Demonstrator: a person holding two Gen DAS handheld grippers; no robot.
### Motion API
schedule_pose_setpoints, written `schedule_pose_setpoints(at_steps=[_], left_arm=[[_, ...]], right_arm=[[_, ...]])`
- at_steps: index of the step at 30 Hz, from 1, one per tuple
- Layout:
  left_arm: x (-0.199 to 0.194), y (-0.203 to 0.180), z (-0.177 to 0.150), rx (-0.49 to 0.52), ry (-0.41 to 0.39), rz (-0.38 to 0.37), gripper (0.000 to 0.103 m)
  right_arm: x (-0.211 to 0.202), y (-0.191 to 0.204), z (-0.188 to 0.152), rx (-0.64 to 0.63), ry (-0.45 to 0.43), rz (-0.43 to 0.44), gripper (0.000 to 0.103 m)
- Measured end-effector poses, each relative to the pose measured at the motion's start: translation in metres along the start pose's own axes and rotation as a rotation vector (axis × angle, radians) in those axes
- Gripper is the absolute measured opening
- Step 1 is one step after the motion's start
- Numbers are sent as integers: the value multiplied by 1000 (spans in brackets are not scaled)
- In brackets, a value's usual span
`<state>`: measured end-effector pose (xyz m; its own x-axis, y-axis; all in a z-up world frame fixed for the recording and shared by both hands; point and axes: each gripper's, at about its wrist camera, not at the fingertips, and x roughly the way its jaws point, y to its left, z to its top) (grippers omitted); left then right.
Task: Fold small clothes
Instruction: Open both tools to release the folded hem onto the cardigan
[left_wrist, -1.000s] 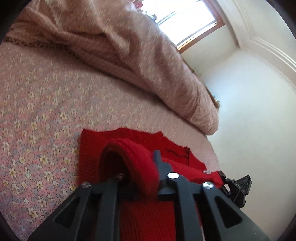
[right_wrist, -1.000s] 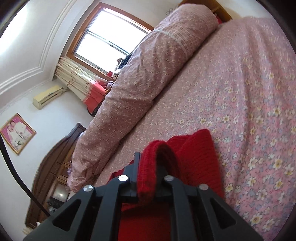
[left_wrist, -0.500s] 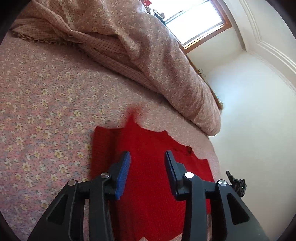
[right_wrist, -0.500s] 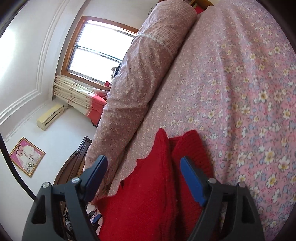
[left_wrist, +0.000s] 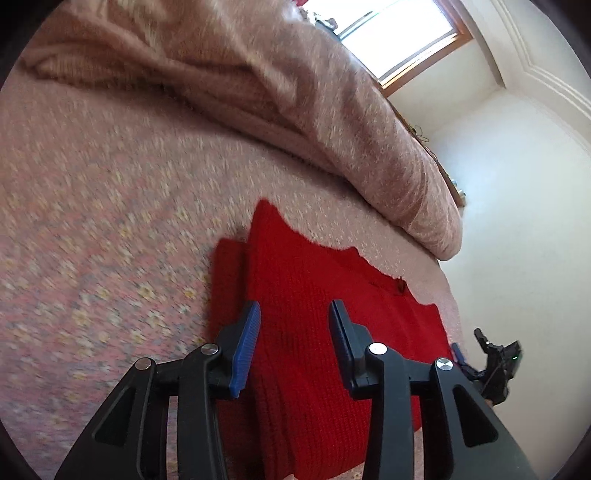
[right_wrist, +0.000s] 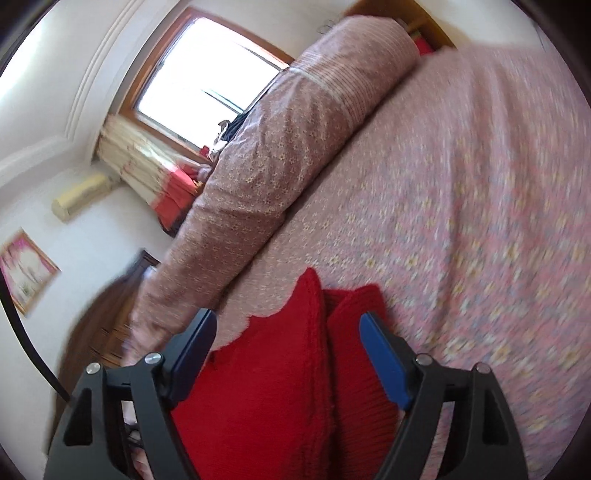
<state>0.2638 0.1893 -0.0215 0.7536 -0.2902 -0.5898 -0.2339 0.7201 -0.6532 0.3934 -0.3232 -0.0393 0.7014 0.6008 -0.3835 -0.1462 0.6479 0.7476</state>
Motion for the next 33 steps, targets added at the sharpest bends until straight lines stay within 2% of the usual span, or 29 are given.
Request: schedule_pose_setpoints(at_steps=[4,8,12,15,20,24,28,29,30,32,33], left_arm=[[-6,-7,0,69,-14,28,32],[10,-11,-6,95,27,59,32],[23,-16,-11,125,59,88,32],[28,-17,-12,135,66,116,32],[32,-14,-12,126,68,140,32],[37,-21,-15,155,70,158,32],[53,-28,-16,150,84,145,32],[53,-29,-16,152,81,137,32],[52,-31,-16,161,71,125,31],[50,-38,-16,187,50,100,19],[51,-40,-16,195,52,100,19]], right_arm=[[-1,9,4,-84,27,-36,83],[10,14,-2,-114,94,-25,68],[24,23,-10,-205,172,-112,64],[29,22,-15,-234,205,-143,56],[30,24,-19,-249,217,-164,35],[30,21,-19,-247,219,-176,30],[30,19,-19,-244,218,-176,29],[31,20,-19,-246,219,-178,26],[31,20,-19,-252,218,-182,23],[32,23,-20,-266,216,-185,17],[32,25,-21,-275,213,-186,16]])
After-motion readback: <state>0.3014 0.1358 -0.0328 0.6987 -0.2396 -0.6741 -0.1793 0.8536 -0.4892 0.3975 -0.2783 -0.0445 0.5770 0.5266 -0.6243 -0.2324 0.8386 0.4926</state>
